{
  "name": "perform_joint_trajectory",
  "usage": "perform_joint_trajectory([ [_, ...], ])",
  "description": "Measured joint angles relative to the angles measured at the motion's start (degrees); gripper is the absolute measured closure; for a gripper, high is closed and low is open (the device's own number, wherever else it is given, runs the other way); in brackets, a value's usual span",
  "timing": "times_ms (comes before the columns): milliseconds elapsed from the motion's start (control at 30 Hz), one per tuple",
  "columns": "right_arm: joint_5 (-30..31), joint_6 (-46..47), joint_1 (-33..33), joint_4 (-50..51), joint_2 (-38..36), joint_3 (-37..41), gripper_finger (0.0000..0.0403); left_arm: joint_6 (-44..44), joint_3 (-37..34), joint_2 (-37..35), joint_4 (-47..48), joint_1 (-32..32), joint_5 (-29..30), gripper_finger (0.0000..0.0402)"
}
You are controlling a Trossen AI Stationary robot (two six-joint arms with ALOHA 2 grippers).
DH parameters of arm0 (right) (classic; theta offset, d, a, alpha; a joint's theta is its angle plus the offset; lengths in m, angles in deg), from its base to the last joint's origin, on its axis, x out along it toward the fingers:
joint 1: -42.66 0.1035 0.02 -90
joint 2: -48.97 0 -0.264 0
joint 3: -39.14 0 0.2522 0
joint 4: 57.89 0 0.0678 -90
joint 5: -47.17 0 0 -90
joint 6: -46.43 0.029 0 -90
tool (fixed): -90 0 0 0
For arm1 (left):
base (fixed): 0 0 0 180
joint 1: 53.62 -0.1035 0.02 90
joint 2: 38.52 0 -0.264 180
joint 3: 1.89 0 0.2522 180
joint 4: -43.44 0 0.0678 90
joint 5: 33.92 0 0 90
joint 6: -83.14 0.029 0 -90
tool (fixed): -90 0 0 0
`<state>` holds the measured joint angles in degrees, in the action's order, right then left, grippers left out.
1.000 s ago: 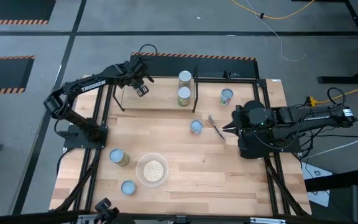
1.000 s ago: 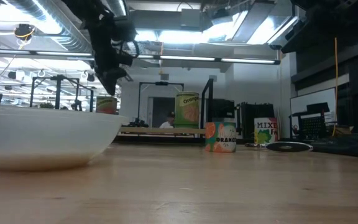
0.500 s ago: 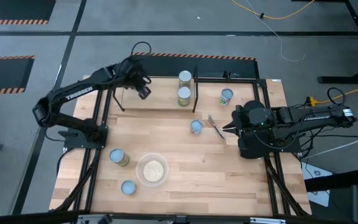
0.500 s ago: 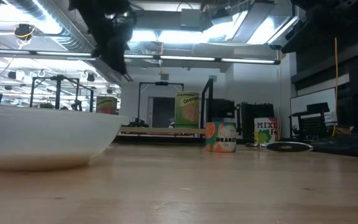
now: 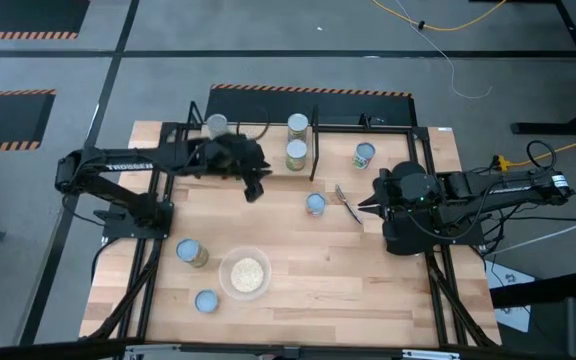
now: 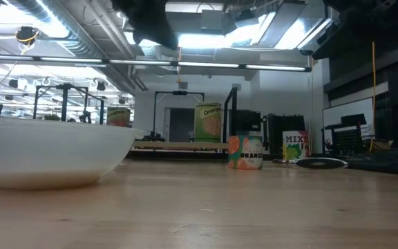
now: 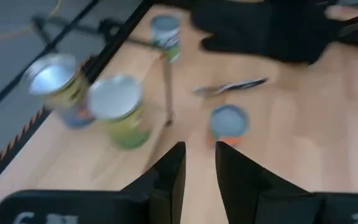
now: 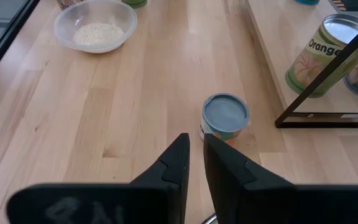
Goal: Pick and place cans onto a shelf
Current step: Move the canned mixed fruits to the center of the table
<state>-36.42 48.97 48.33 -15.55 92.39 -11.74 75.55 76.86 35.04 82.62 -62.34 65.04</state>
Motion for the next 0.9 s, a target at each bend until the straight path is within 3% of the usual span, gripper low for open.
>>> perform_joint_trajectory([
  [167,0.0,0.2,0.0,0.0,0.0,0.0,0.0341,-2.2,0.0,0.0,-2.4,6.6,4.2,0.0321],
  [300,0.9,0.1,-1.6,0.0,0.0,0.0,0.0295,-4.0,0.0,0.0,-2.6,10.3,7.1,0.0321],
  [500,16.3,-1.1,-6.4,1.6,0.0,0.0,0.0222,-5.9,0.0,0.3,-2.6,14.3,10.3,0.0321],
  [567,17.9,-4.5,-9.5,3.3,0.0,0.0,0.0212,-5.9,0.0,0.4,-2.5,15.4,11.5,0.0321],
  [900,5.6,-16.1,-27.5,5.7,5.1,0.0,0.0208,-6.0,0.0,2.1,-2.3,17.0,11.9,0.0321],
])
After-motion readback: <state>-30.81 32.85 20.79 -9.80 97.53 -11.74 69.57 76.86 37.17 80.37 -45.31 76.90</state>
